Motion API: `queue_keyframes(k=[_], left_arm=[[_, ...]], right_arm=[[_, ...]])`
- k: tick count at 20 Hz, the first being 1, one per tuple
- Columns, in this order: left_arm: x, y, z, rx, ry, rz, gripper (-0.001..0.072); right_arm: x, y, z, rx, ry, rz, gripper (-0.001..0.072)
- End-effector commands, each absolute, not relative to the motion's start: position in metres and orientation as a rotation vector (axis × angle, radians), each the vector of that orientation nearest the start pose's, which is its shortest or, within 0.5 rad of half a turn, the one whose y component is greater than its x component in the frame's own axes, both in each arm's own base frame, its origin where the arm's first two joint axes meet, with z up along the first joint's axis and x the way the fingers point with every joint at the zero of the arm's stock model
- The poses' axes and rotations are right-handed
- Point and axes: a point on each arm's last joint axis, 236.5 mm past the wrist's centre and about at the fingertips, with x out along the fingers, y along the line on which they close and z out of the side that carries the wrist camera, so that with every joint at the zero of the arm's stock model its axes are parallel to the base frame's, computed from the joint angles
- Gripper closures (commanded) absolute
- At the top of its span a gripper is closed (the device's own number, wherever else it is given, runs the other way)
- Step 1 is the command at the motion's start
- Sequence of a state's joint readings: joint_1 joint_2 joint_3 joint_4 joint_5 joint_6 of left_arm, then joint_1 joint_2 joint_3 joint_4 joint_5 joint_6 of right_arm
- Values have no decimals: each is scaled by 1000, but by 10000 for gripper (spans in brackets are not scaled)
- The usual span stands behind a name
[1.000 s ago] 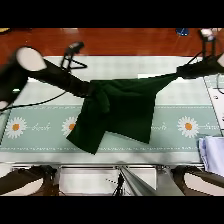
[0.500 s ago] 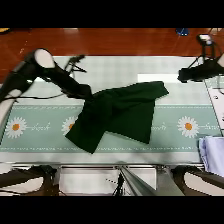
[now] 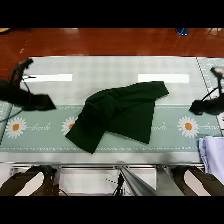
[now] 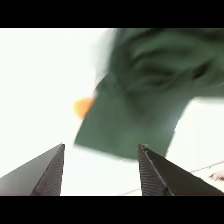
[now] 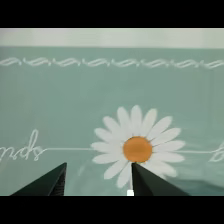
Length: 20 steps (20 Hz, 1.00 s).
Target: Fold the shirts.
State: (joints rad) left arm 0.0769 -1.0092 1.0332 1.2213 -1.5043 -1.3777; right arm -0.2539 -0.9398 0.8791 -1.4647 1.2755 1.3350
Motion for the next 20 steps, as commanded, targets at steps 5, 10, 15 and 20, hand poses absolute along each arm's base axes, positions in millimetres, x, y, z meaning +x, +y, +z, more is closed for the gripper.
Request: queue_keyframes(k=[5, 10, 15, 20], left_arm=[[197, -72, -29, -282, 1641, -444, 154], [184, -72, -67, -320, 1653, -390, 28], [211, -89, -83, -424, 1576, -410, 33], [211, -117, -110, -498, 1650, -479, 51]], right_arm=[[263, 15, -7, 306, 1308, 192, 213], [271, 13, -6, 307, 1275, 181, 214], [276, 13, -4, 317, 1251, 177, 214], [275, 14, -4, 335, 1260, 170, 214]])
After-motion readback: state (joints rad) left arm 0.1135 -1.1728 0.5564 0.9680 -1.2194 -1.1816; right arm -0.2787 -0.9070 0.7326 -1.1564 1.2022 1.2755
